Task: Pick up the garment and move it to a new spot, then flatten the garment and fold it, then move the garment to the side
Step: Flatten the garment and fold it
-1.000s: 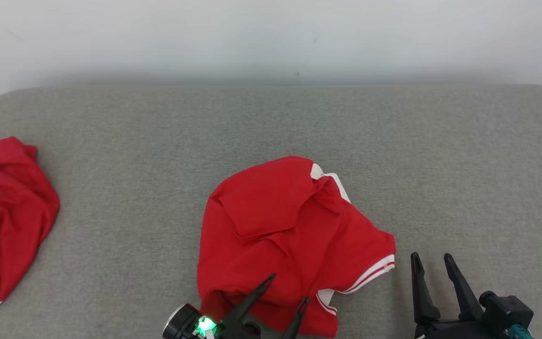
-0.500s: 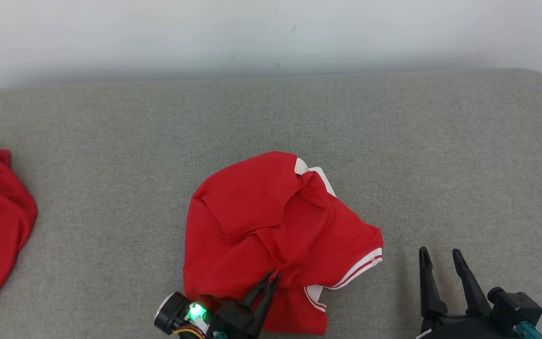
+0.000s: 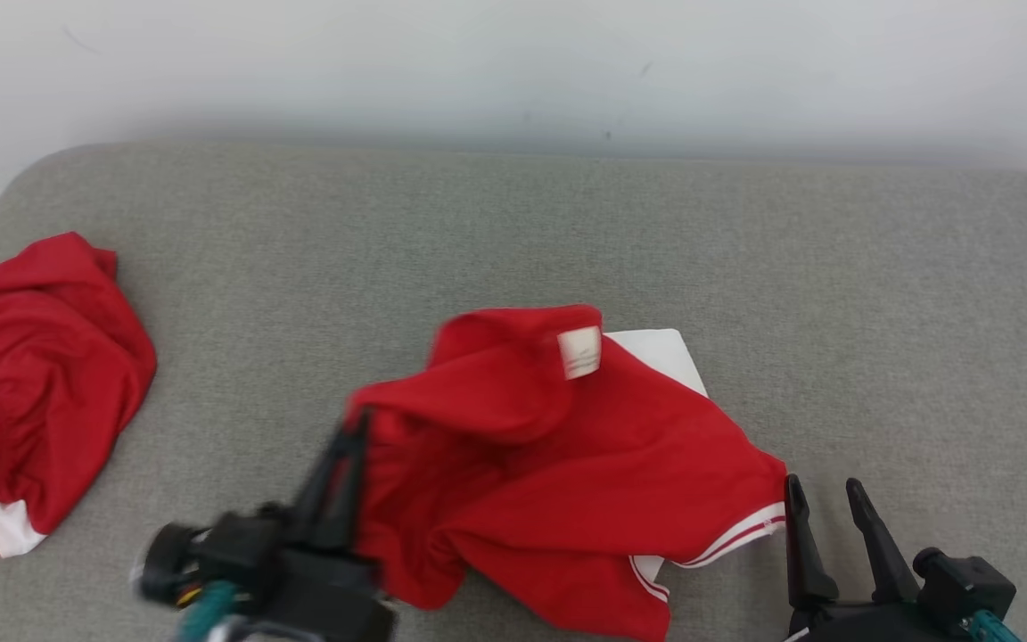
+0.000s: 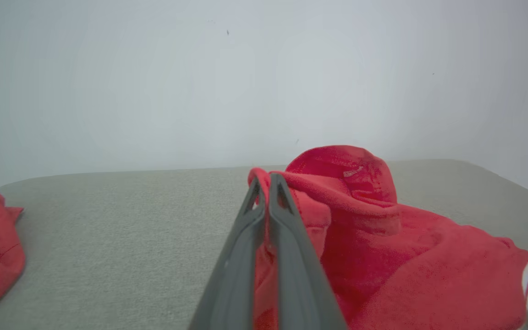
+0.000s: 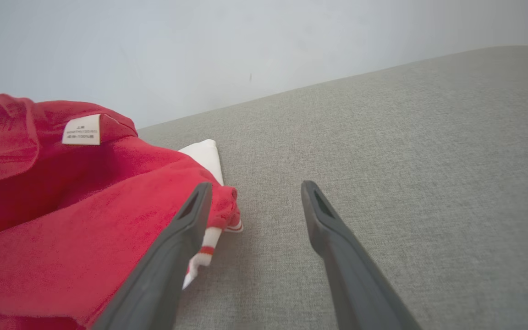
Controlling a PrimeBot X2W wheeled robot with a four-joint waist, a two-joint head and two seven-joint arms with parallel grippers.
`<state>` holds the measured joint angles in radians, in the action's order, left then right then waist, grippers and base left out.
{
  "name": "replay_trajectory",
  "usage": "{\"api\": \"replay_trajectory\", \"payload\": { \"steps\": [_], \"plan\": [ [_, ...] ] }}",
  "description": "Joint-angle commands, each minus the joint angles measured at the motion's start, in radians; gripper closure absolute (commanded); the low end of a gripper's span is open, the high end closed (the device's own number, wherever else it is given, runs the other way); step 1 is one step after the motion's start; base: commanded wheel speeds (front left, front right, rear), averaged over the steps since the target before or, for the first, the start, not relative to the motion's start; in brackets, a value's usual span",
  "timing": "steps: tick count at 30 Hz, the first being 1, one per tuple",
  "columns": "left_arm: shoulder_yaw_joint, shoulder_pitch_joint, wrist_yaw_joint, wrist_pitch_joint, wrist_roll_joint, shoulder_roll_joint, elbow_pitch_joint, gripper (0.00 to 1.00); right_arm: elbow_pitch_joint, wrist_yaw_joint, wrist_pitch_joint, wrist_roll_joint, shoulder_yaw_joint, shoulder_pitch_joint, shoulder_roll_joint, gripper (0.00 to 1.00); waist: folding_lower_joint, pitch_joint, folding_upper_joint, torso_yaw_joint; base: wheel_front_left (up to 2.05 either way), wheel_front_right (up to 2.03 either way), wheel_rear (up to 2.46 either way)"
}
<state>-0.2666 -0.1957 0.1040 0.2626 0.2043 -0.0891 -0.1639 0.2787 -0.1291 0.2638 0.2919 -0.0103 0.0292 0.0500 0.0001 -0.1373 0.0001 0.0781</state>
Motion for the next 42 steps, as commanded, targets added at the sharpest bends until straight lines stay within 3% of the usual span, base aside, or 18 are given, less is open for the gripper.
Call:
{"api": "replay_trajectory", "payload": {
  "steps": [1,7,14,16,17,29,37,38,40,42],
  "plan": [
    [0.03,0.019,-0.007,0.004,0.016,-0.003,0.003,1.0,0.004,-0.003,0.001,0.0,-0.001,0.011,0.0,0.0,-0.0001,0.007,-0.0001,0.013,0.0,0.0,0.0],
    [0.206,0.098,-0.006,0.004,0.037,-0.005,-0.058,1.0,0.024,-0.003,0.001,0.001,-0.016,0.015,0.0,0.0,-0.0001,0.017,-0.0001,0.003,0.0,0.0,0.0],
    [0.272,0.145,0.009,0.004,0.025,0.025,-0.129,1.0,0.036,-0.003,0.001,0.007,-0.015,-0.009,0.0,0.0,-0.0001,0.036,-0.0001,0.001,0.0,0.0,0.0],
    [0.278,0.148,0.012,0.004,0.021,0.03,-0.137,0.5,0.035,-0.003,0.001,0.018,-0.021,-0.012,0.0,0.0,-0.0001,0.04,-0.0001,0.007,0.0,0.0,0.0],
    [0.288,0.144,0.014,0.004,0.025,0.032,-0.14,0.0,0.035,-0.003,0.001,0.023,-0.026,-0.01,0.0,0.0,-0.0001,0.043,-0.0001,0.01,0.0,0.0,0.0],
    [0.352,0.217,0.023,0.004,0.082,0.039,-0.082,0.0,0.059,-0.003,0.001,0.073,-0.056,-0.016,0.0,0.0,-0.0001,0.05,-0.0001,0.04,0.0,0.0,0.0],
    [0.318,0.236,0.005,0.004,-0.001,0.039,-0.045,0.0,0.124,-0.003,0.001,0.121,-0.085,0.015,0.0,0.0,-0.0001,0.04,-0.0001,0.058,0.0,0.0,0.0],
    [0.316,0.237,0.002,0.004,-0.001,0.039,-0.042,0.0,0.134,-0.003,0.001,0.127,-0.089,0.024,0.0,0.21,-0.0001,0.039,-0.0001,0.059,0.0,0.0,0.0],
    [0.313,0.239,-0.001,0.004,0.007,0.039,-0.041,0.0,0.143,-0.003,0.001,0.14,-0.098,0.039,0.001,1.0,-0.0001,0.038,-0.0001,0.058,0.0,0.0,0.0],
    [0.307,0.236,-0.004,0.004,0.012,0.039,-0.041,0.0,0.148,-0.003,0.001,0.145,-0.104,0.061,0.001,1.0,-0.0001,0.036,-0.0001,0.057,0.0,0.0,0.0]
  ]
}}
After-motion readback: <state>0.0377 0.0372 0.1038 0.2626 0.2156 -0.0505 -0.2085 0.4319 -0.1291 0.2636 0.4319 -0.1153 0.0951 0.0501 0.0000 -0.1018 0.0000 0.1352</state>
